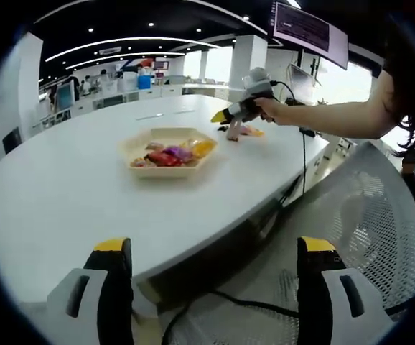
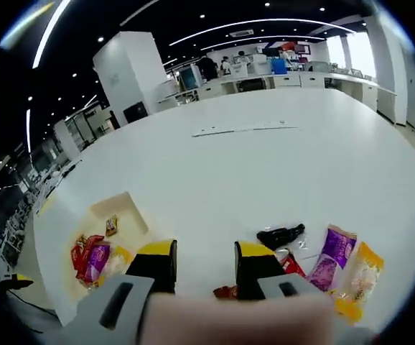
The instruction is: Place the target food into the container with the food tongs after gripping and lifting it, then release it inside without dropping or visibly crushing the food.
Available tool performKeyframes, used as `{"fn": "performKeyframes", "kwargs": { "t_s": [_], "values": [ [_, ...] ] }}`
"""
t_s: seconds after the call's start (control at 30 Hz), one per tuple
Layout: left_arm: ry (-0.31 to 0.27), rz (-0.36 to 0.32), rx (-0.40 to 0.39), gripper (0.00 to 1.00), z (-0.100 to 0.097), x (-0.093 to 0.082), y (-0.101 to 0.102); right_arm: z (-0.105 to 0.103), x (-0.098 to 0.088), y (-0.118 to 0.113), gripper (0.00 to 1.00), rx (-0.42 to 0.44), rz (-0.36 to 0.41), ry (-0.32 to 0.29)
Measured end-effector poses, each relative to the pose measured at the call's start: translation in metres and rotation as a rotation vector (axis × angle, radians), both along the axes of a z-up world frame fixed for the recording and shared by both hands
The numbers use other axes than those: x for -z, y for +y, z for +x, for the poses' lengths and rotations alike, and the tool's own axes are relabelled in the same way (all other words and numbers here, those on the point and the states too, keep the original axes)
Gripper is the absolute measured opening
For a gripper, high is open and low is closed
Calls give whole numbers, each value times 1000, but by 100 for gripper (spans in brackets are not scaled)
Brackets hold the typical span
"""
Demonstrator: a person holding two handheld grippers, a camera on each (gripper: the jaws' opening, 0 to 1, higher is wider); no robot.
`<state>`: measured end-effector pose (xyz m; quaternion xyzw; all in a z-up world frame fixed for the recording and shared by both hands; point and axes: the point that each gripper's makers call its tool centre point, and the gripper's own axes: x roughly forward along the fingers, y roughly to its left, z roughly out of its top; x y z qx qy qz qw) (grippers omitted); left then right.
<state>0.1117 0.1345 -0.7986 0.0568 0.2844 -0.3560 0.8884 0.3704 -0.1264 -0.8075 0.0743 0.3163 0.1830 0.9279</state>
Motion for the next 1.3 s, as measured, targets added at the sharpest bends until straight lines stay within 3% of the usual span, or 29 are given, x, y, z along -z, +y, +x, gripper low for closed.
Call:
{"fn": "performKeyframes", "kwargs": {
  "t_s": [0.53, 0.97, 1.3],
  "values": [
    [5, 3, 1, 92, 0, 1, 0, -4, -4, -54, 31, 116, -37, -15],
    [15, 10, -1, 92, 0, 3, 1, 9, -11, -76, 31, 159, -91, -51],
    [22, 15, -7, 92, 0, 4, 2, 20, 2, -80, 31, 167, -110, -30]
  ]
}}
